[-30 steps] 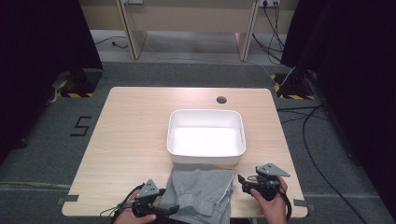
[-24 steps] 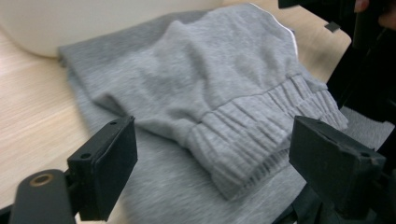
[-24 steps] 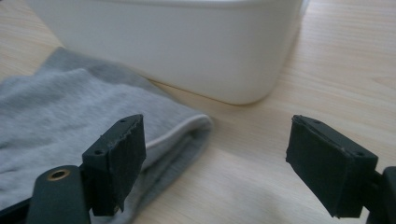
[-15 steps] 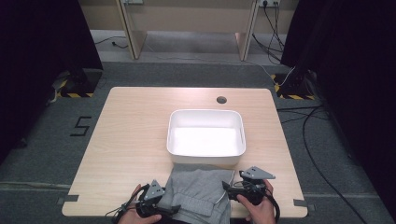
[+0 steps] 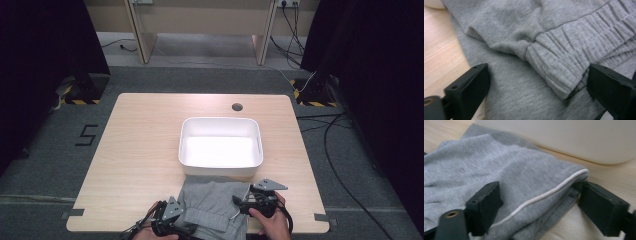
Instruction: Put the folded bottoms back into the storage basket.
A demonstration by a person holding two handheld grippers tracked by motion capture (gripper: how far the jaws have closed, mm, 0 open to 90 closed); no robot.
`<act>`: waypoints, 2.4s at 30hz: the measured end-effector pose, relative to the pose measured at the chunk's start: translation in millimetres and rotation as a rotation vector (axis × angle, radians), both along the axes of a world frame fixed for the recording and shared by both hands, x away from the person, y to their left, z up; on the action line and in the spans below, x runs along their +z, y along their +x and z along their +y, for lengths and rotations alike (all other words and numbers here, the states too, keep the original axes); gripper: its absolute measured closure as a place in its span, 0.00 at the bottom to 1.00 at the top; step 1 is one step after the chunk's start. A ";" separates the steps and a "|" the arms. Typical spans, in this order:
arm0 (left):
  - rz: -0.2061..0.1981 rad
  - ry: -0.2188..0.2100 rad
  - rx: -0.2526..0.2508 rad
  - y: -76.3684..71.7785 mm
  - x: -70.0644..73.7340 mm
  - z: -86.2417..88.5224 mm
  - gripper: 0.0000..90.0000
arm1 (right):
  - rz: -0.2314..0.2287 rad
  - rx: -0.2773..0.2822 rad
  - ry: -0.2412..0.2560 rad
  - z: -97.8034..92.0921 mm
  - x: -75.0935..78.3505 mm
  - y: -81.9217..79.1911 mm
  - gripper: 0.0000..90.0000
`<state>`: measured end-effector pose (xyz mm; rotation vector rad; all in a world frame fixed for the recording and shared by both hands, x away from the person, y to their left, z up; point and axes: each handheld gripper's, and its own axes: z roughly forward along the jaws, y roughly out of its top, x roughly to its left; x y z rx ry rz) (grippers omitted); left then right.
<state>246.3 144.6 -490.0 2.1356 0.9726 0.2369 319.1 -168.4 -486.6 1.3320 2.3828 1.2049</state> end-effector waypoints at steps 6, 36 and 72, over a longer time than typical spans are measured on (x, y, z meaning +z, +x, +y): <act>-0.005 -0.036 -0.033 -0.9 2.0 -7.1 0.22 | -0.004 0.014 0.019 3.6 -0.3 -1.6 0.41; -0.034 -0.125 -0.144 -10.6 16.2 -8.3 0.78 | -0.176 0.006 0.060 2.1 24.3 -33.8 0.83; -0.154 -0.203 -0.242 -35.5 91.4 -6.9 0.79 | -0.367 0.065 0.137 -3.6 99.0 -64.1 0.86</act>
